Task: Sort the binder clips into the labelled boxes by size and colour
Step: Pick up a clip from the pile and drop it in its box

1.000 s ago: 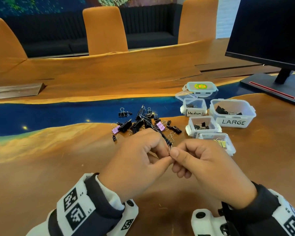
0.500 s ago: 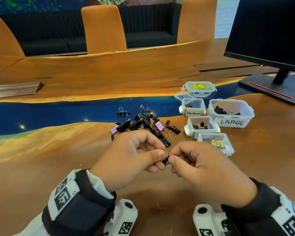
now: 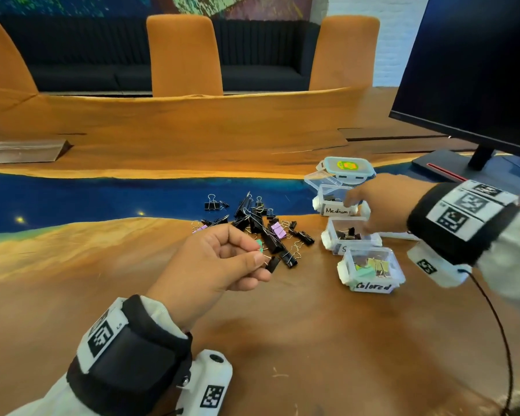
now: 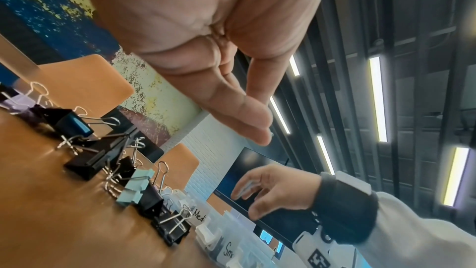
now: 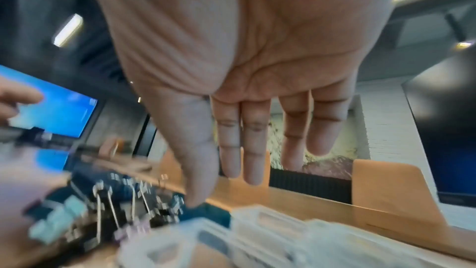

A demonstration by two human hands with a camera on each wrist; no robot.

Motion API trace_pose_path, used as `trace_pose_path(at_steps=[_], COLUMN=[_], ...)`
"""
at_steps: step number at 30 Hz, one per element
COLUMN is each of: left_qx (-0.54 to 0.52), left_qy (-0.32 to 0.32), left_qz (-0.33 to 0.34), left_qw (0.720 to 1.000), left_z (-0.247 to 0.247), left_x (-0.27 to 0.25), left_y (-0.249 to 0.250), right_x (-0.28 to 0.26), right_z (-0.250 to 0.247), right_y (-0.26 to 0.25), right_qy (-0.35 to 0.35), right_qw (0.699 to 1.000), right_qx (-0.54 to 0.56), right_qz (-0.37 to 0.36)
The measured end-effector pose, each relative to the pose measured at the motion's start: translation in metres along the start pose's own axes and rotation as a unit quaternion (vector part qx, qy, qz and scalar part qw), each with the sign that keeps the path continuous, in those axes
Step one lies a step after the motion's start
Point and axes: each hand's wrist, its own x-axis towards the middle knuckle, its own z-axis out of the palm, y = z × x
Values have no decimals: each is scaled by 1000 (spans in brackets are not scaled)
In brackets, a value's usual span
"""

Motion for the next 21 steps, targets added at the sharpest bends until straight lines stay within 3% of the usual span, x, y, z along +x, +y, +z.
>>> trace_pose_path(at_steps=[4, 15, 18, 21], left_qx=[4, 36, 33, 41], left_qy=[12, 32, 33, 40], left_qz=[-1, 20, 24, 40], left_qw=[1000, 999, 999, 998], left_z=[-5, -9, -5, -3], left_x=[-1, -4, -4, -3], left_y=[-2, 6, 9, 9], right_x=[14, 17, 12, -7], right_z=[2, 8, 2, -15], right_y=[-4, -11, -13, -17], right_qy=[-60, -54, -26, 22], right_qw=[998, 999, 1000, 996], right_qx=[-2, -7, -3, 76], right_qz=[-18, 5, -5, -49])
